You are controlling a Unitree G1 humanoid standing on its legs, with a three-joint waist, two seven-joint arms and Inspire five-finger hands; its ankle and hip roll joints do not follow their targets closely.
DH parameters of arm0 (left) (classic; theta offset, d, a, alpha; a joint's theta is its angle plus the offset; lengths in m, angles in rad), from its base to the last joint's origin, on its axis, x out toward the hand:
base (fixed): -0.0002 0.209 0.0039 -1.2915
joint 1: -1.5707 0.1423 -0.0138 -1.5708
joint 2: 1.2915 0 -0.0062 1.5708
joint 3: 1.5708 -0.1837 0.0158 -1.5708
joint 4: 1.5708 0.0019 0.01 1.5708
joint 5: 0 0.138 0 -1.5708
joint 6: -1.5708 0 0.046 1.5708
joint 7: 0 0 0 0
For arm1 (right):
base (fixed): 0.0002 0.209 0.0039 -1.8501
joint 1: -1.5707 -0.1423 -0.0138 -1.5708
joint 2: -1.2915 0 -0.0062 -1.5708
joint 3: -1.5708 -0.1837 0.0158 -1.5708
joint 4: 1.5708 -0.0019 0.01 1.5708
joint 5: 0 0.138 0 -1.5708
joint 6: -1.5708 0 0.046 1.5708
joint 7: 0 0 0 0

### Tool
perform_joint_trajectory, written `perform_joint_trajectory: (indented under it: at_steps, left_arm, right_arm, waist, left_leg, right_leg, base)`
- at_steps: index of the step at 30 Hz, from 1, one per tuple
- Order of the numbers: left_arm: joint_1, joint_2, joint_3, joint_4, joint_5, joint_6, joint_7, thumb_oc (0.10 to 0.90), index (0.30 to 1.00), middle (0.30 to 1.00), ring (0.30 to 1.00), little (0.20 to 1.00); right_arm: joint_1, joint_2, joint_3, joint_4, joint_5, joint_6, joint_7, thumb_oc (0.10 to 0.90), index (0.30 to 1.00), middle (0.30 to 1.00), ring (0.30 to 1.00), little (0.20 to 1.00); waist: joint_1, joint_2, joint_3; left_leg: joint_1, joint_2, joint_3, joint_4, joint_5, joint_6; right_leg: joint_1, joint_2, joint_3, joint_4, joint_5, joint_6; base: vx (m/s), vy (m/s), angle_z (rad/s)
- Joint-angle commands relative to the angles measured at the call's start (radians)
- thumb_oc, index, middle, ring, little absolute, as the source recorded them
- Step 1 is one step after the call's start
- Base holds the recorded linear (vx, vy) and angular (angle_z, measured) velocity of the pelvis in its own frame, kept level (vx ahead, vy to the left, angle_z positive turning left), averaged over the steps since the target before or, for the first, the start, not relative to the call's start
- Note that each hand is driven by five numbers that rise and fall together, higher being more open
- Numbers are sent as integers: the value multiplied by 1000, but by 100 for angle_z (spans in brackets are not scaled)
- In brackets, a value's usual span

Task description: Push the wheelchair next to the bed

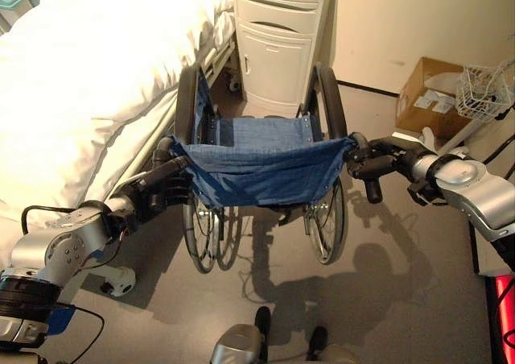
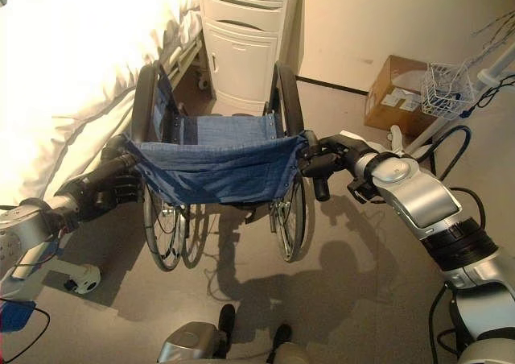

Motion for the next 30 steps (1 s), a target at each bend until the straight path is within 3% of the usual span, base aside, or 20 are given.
perform_joint_trajectory:
  at_steps: [1,9,10,11,12,13,14,23,30]
  left_arm:
    - [-271,-43,-13,97,-6,-189,-11,400,300,300,300,300]
    - [-284,-60,-23,124,-12,-191,9,400,300,300,300,300]
    - [-288,-59,-23,125,-17,-187,15,400,300,300,300,300]
    - [-288,-60,-23,126,-18,-186,16,400,300,300,300,300]
    - [-290,-61,-22,132,-13,-185,19,513,469,469,469,469]
    - [-291,-61,-22,133,-13,-185,22,601,601,601,601,601]
    - [-291,-63,-22,131,-13,-184,25,800,900,900,900,900]
    - [-265,-55,21,124,-38,-206,66,800,900,900,900,900]
    - [-208,-25,104,119,6,-230,110,800,900,900,900,900]
  right_arm:
    - [-25,16,45,-118,86,-135,101,400,300,300,300,300]
    - [-27,32,40,-81,102,-143,60,413,319,319,319,319]
    - [-25,33,37,-80,102,-139,55,609,613,613,613,613]
    - [-24,33,37,-79,101,-139,55,671,707,707,707,707]
    - [-24,35,35,-75,101,-133,49,775,862,862,862,862]
    - [-22,37,33,-73,99,-132,45,800,900,900,900,900]
    - [-20,38,32,-72,98,-131,42,800,900,900,900,900]
    - [15,30,-10,-74,113,-140,1,800,900,900,900,900]
    - [66,3,-106,-65,148,-169,-71,800,900,900,900,900]
  waist:
    - [-126,51,-204]
    - [-128,50,-206]
    - [-128,49,-207]
    - [-128,49,-207]
    - [-127,49,-207]
    - [-127,49,-208]
    - [-127,48,-208]
    - [-128,48,-213]
    - [-129,47,-220]
  left_leg:
    - [-11,20,-43,53,-63,-87]
    - [0,20,-41,48,-69,-84]
    - [1,20,-41,45,-69,-84]
    - [2,20,-41,45,-69,-84]
    - [4,21,-41,43,-70,-83]
    - [5,21,-42,42,-70,-83]
    - [5,21,-42,42,-70,-83]
    - [20,27,-40,26,-68,-86]
    - [30,35,-35,12,-67,-90]
  right_leg:
    - [-17,41,-5,45,0,-6]
    - [-7,39,1,32,2,-4]
    - [-6,39,0,31,2,-4]
    - [-5,39,-1,31,2,-4]
    - [-4,38,-3,31,1,-4]
    - [-4,38,-3,30,1,-4]
    - [-3,38,-3,30,1,-4]
    - [9,42,-8,20,-2,-7]
    - [16,47,-16,13,-6,-10]
  base:
    - [37,-1,-1]
    - [4,0,0]
    - [0,0,0]
    - [0,0,0]
    - [0,0,0]
    - [0,0,0]
    - [0,0,0]
    - [-8,-9,-8]
    - [-17,-15,-9]
